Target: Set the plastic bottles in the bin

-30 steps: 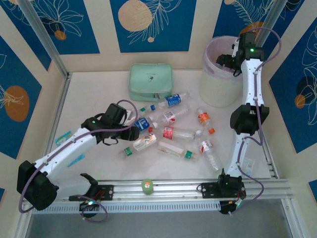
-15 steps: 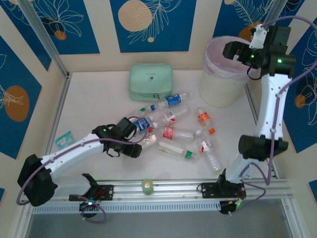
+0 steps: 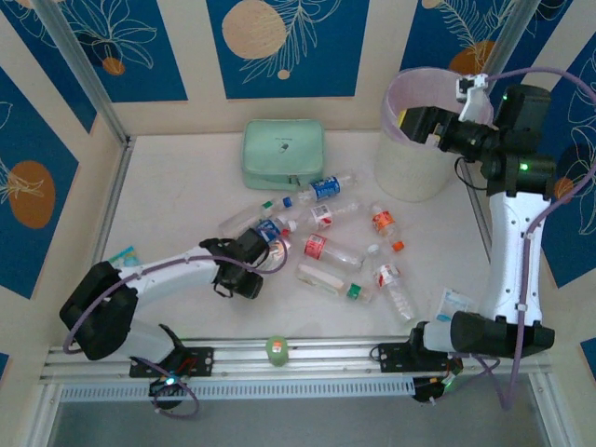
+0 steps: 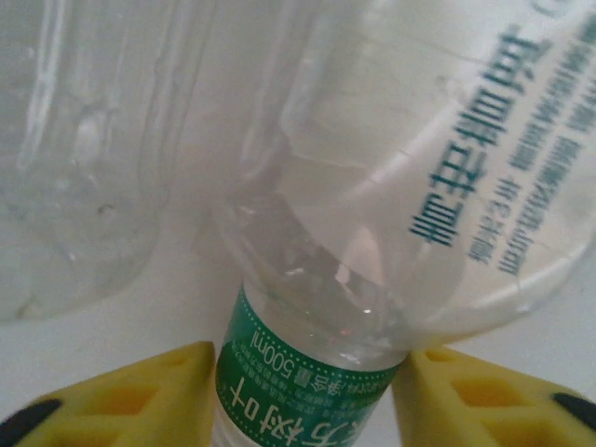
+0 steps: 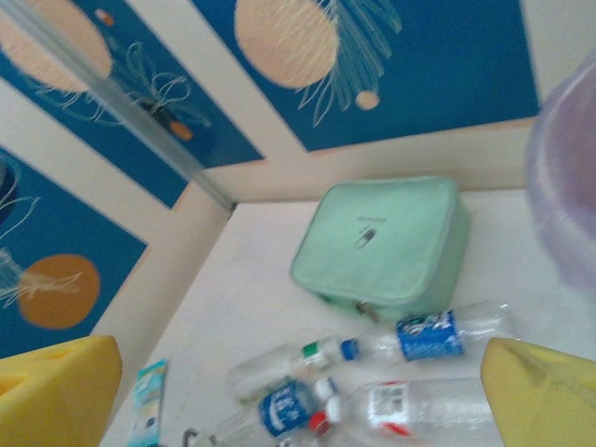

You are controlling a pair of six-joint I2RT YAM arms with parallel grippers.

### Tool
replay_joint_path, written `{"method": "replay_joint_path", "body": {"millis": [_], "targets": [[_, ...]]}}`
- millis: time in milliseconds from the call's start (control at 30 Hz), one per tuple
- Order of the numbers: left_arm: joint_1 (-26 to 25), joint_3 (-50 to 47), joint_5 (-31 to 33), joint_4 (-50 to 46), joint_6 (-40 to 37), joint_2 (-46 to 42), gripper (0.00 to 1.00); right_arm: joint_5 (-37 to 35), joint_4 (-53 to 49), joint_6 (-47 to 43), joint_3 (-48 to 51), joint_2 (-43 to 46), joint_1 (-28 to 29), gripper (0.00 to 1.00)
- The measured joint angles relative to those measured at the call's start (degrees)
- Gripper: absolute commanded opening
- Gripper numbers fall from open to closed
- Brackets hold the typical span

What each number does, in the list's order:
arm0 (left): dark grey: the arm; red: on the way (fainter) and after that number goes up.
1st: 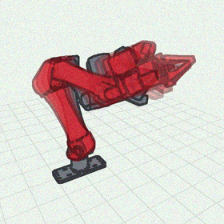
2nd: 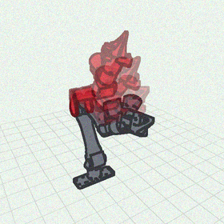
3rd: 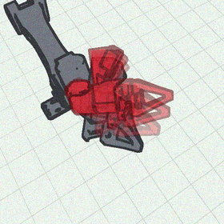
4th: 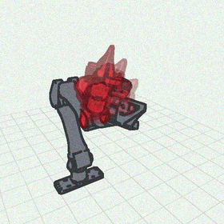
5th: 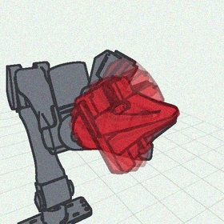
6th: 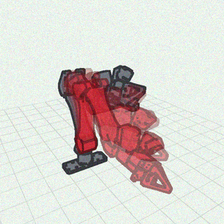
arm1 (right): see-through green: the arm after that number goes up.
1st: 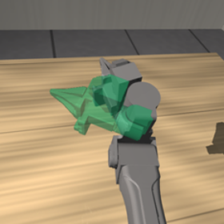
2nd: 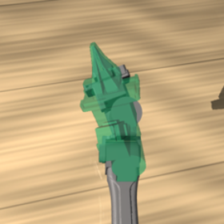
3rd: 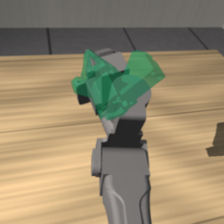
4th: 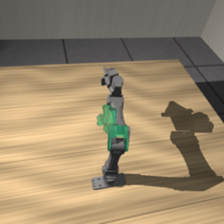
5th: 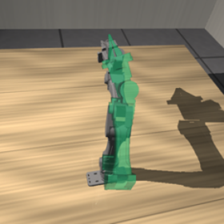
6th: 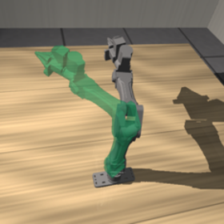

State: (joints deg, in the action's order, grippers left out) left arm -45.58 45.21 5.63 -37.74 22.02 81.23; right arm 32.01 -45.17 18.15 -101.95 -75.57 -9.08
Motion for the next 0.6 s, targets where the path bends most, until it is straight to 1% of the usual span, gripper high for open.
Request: {"method": "replay_joint_path", "body": {"millis": [33, 67, 200, 267, 367, 467, 600], "targets": [[-0.02, 0.24, -0.13, 0.28, -0.02, 0.20, 0.37, 1.05, 0.83, 0.42, 1.38, 0.85, 0.09, 0.99], [-0.04, 0.50, -0.15, 0.50, 0.09, 0.46, 0.35, 1.92, 1.40, 0.72, 2.34, 1.44, 0.09, 0.99], [-0.13, 2.14, -0.90, 0.50, -0.04, 1.68, 0.33, 5.81, 4.28, 2.64, 4.72, 2.73, 0.52, 1.00], [-0.24, 2.91, -1.33, -0.44, -0.04, 1.75, 0.31, 7.17, 5.68, 3.15, 6.49, 3.28, 1.49, 0.98], [-0.33, 5.55, -2.05, -3.04, -0.02, 0.52, 0.31, 8.33, 6.60, 3.32, 11.02, 4.42, 4.42, 0.94], [-0.35, 9.97, -2.67, -4.07, 0.00, -3.02, 0.31, 8.76, 7.32, 3.32, 17.53, 5.55, 8.26, 0.92], [0.07, 17.14, -4.66, -0.83, 0.44, -5.01, 0.29, 8.15, 7.28, 3.61, 23.80, 4.81, 12.96, 0.91]]}}
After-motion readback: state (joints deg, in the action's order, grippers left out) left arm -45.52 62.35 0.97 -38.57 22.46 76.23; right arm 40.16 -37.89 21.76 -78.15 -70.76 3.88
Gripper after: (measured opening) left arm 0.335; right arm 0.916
